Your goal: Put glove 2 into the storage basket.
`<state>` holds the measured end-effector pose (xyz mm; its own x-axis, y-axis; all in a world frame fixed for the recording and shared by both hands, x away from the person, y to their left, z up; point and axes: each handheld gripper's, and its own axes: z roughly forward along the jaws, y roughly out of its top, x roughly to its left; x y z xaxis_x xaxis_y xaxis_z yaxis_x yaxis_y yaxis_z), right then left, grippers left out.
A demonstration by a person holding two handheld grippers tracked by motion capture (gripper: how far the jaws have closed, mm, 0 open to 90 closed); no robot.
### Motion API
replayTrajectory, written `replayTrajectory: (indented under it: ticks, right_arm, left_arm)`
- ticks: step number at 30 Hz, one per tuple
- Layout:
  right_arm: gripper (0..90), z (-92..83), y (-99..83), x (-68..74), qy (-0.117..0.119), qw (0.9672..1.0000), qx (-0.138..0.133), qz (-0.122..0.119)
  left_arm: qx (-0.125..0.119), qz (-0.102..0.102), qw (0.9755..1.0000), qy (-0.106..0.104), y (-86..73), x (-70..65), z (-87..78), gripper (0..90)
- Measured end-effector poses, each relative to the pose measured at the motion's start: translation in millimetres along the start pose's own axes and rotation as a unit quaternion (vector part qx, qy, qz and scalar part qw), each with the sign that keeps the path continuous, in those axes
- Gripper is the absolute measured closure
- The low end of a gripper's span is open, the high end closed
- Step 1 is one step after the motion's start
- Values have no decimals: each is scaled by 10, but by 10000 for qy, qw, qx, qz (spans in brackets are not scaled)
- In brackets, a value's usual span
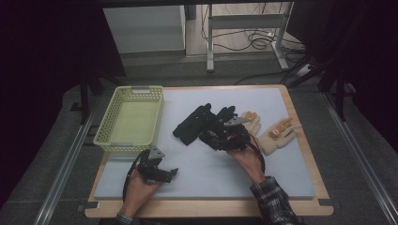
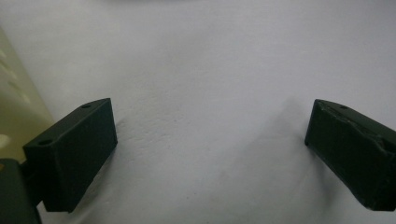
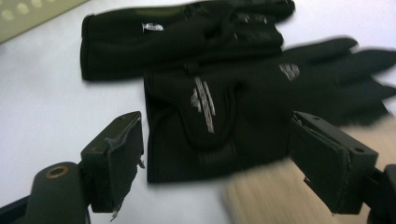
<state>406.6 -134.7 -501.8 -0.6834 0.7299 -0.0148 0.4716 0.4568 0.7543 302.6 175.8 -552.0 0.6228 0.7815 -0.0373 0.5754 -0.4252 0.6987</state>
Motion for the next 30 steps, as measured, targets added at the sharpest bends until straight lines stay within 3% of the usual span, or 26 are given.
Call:
replayTrajectory:
  ticks: [7, 13, 14, 20, 27, 29, 30]
  right_arm:
    - [209, 309, 286, 44, 122, 9999, 2, 28]
    - [238, 488, 408, 84, 154, 9999, 36, -59]
    - [261, 588, 466, 99, 161, 9999, 35, -29]
    - [268, 824, 569, 118, 50, 9999, 125, 20]
    - [201, 1152, 633, 136, -202, 9993, 329, 28]
    - [296, 1177, 662, 152, -264, 9988, 395, 71]
    - [419, 1174, 680, 150, -122, 9988, 473, 93]
  left_arm:
    - [7, 5, 10000, 4, 0, 1, -1, 27]
    - [5, -6, 10000, 2, -1, -1, -1, 27]
    - [4, -6, 10000, 1, -1, -1, -1, 27]
    - [-4, -21, 10000, -4, -2, -2, 0, 27]
    - [-16, -18, 10000, -5, -1, -1, 2, 27]
    - [-25, -35, 10000, -4, -2, -3, 3, 27]
    - [-24, -36, 10000, -5, -2, -3, 4, 26]
